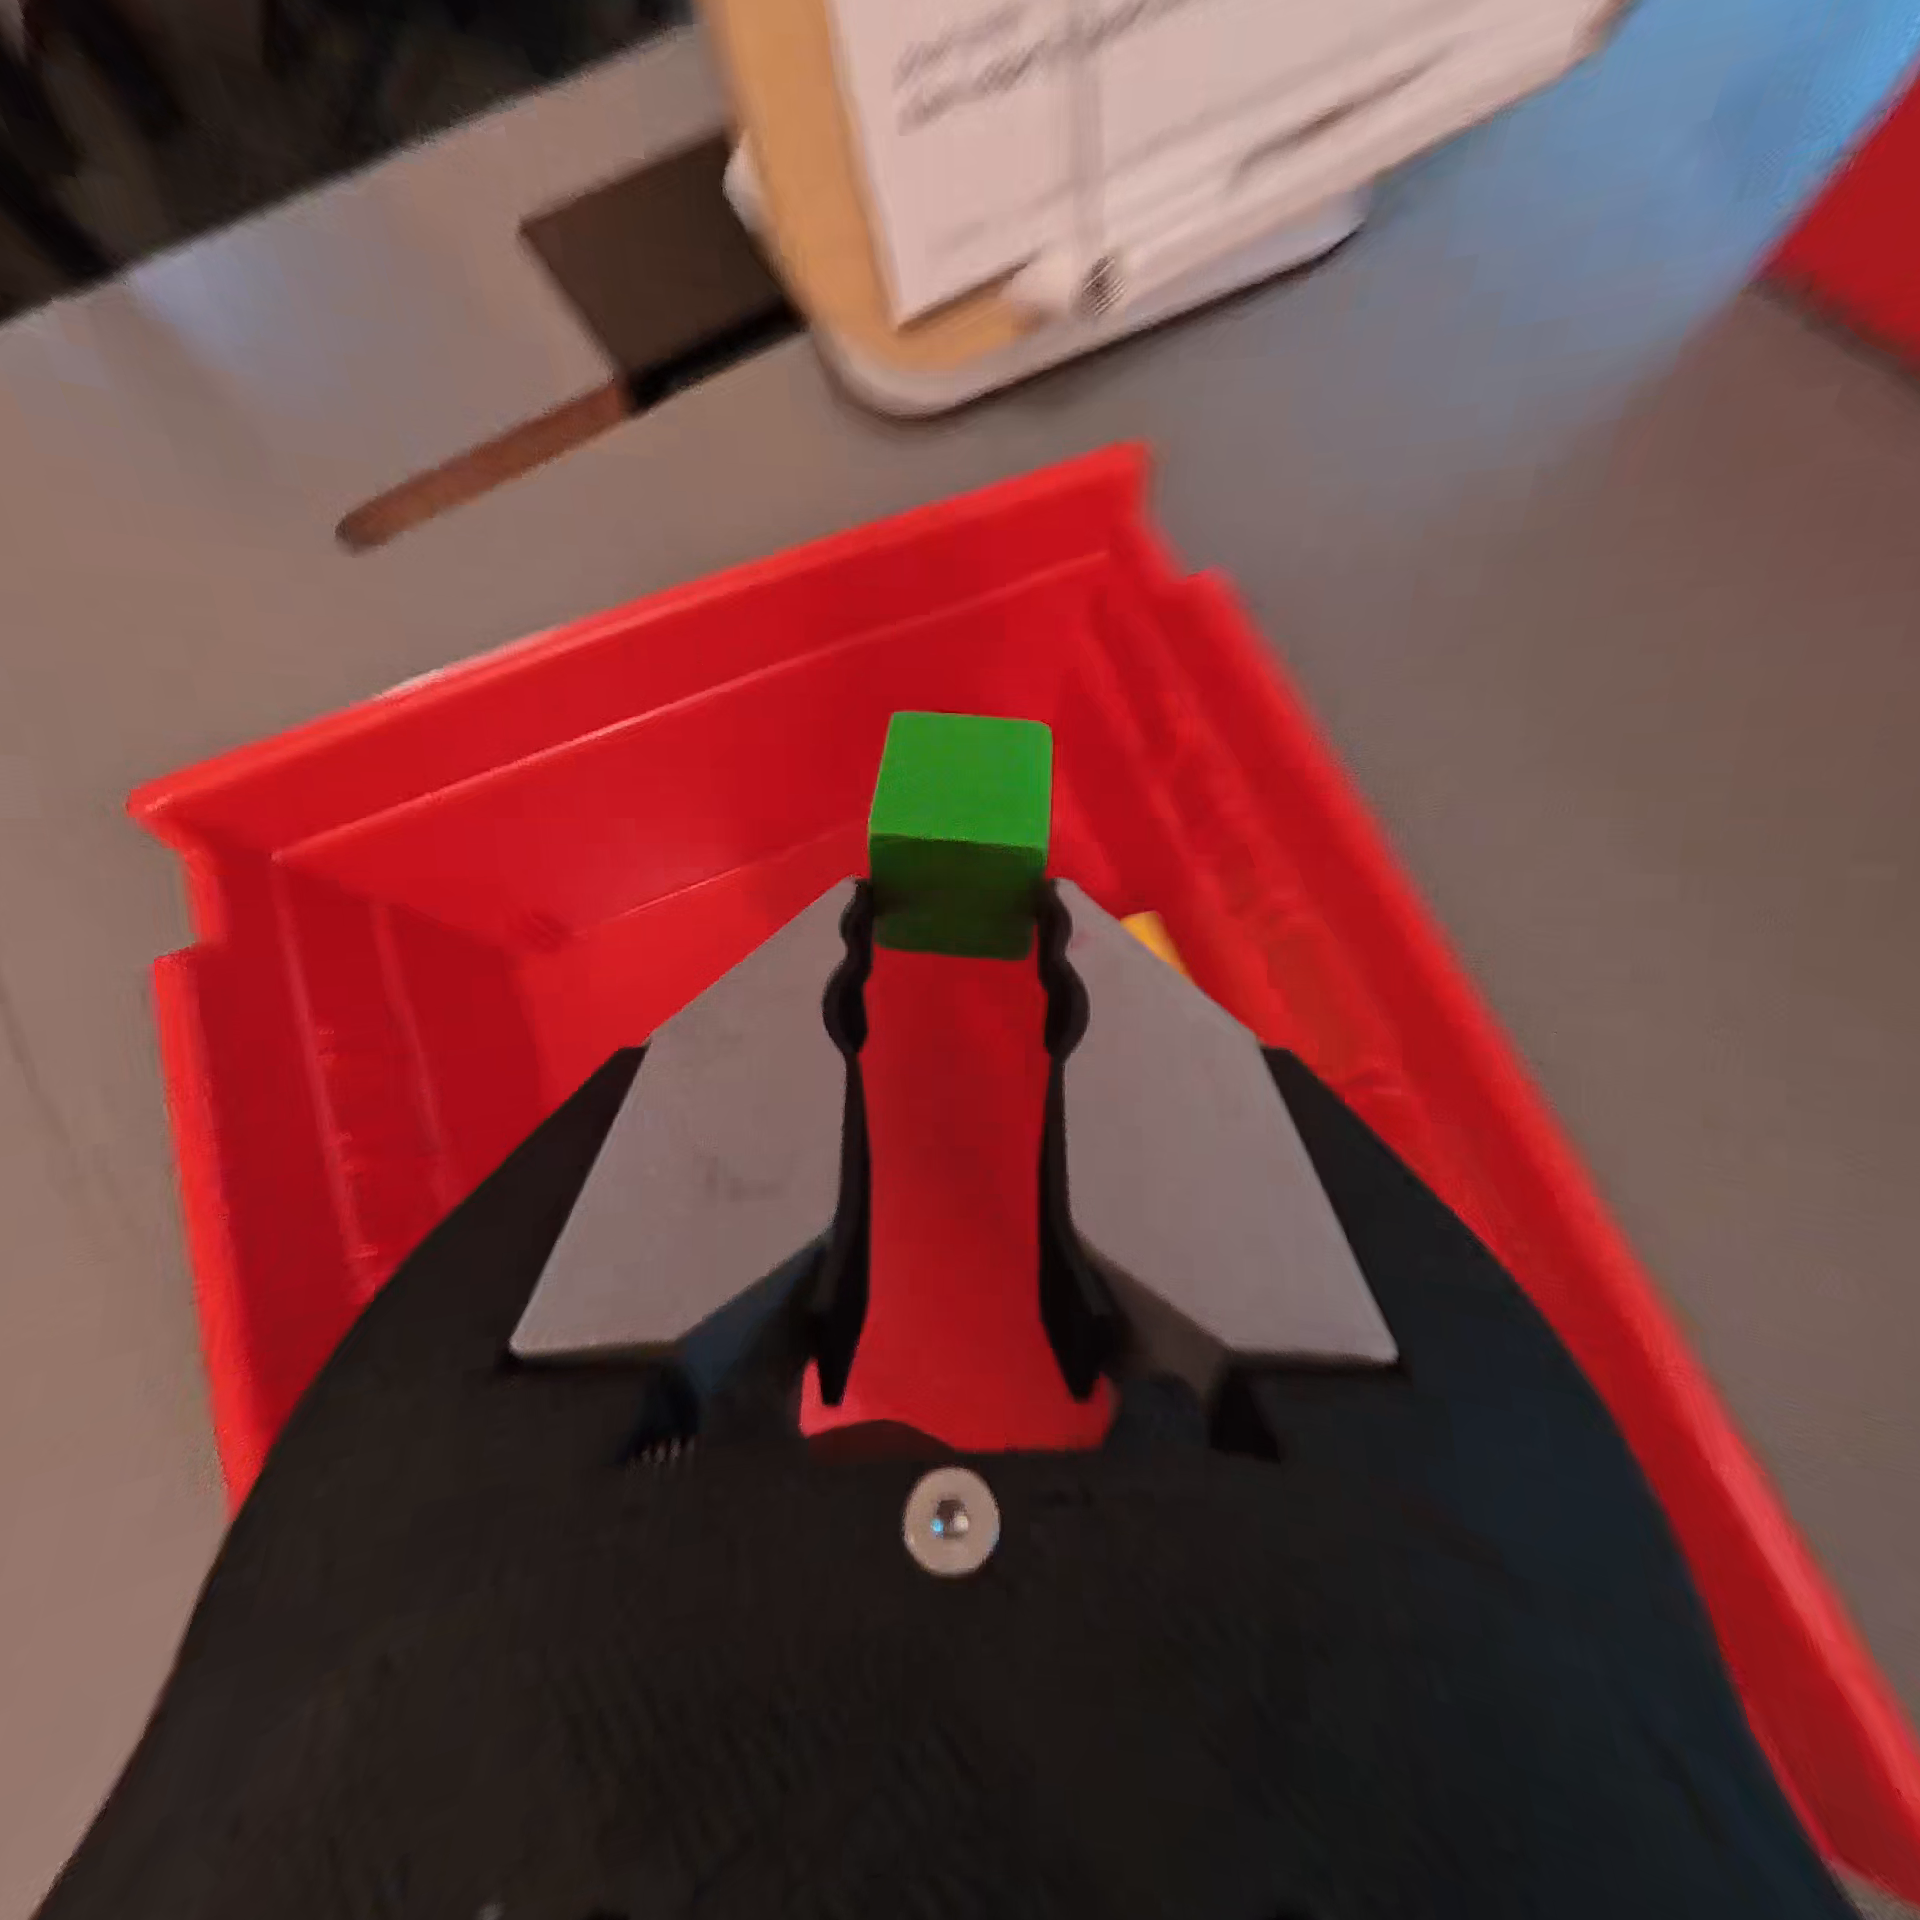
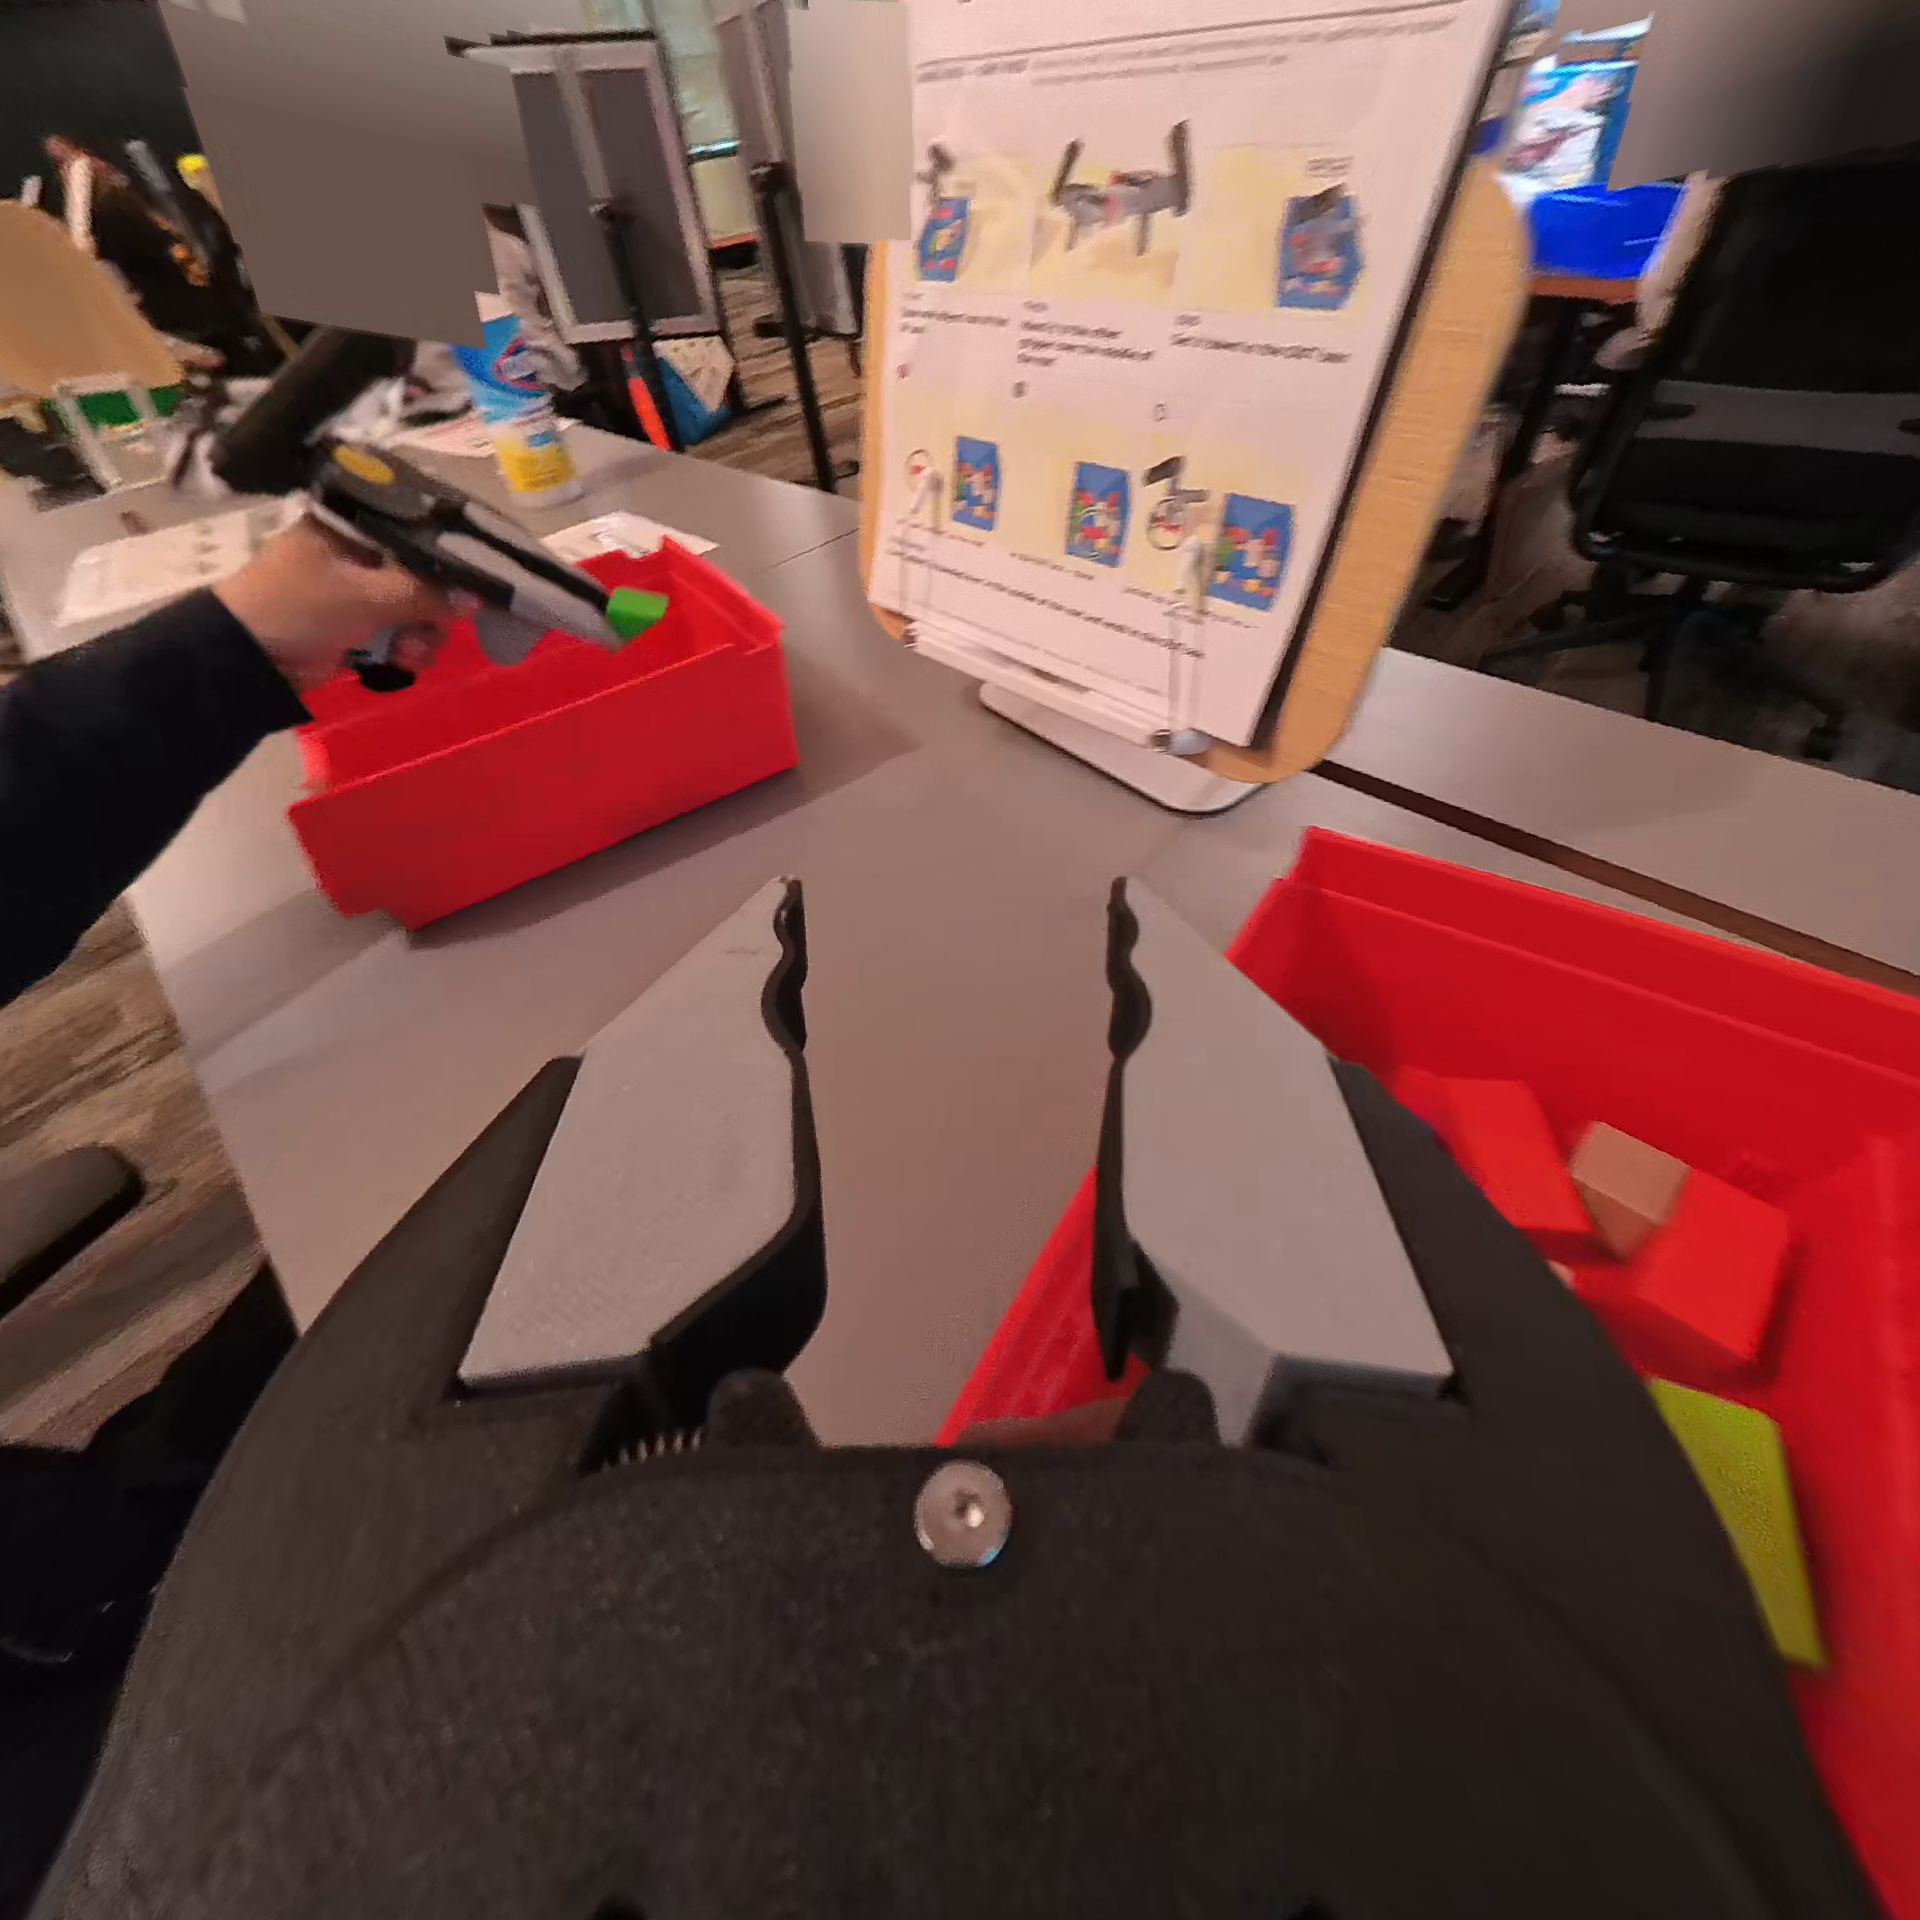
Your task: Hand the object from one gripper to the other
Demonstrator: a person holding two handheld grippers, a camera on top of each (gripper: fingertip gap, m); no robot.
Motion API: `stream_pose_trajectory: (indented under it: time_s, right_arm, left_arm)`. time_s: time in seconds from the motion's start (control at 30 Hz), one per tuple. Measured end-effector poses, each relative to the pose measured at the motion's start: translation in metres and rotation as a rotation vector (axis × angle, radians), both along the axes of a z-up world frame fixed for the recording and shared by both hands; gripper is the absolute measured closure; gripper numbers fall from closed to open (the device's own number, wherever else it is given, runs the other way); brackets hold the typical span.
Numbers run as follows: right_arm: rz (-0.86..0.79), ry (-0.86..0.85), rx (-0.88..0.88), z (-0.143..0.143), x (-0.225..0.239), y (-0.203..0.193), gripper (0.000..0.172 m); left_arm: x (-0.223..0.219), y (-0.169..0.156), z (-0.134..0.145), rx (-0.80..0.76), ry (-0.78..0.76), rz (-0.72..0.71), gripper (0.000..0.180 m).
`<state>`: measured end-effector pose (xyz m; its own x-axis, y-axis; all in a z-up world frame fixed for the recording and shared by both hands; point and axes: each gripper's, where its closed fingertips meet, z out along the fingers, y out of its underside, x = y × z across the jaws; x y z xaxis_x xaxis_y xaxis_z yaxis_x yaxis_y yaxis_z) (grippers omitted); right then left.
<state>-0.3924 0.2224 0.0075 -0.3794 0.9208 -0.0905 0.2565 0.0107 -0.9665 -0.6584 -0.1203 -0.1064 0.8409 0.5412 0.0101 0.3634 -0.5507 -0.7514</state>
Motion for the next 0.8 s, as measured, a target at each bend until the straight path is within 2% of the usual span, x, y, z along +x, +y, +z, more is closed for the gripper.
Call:
stream_pose_trajectory:
  time_s: [0.2, 0.33, 0.47, 0.57, 0.67, 0.8]
  right_arm:
    - [0.26, -0.015, 0.002, -0.007, 0.002, -0.075, 0.113]
    - [0.449, -0.003, -0.034, -0.005, 0.016, -0.128, 0.112]
    - [0.552, 0.001, -0.014, -0.007, 0.028, -0.161, 0.11]
    - [0.58, 0.018, 0.052, -0.012, 0.033, -0.171, 0.106]
    - [0.644, 0.026, 0.12, -0.018, 0.044, -0.18, 0.106]
    - [0.755, 0.007, 0.14, -0.025, 0.061, -0.195, 0.109]
  left_arm:
    - [0.11, 0.039, 0.079, 0.407, -0.022, -0.295, 0.153]
    - [0.185, 0.071, 0.095, 0.473, 0.006, -0.471, 0.153]
    - [0.251, 0.104, 0.094, 0.455, 0.014, -0.649, 0.153]
    - [0.287, 0.126, 0.08, 0.358, 0.031, -0.745, 0.153]
    - [0.307, 0.137, 0.067, 0.247, 0.099, -0.802, 0.153]
    - [0.32, 0.146, 0.061, 0.165, 0.114, -0.84, 0.153]
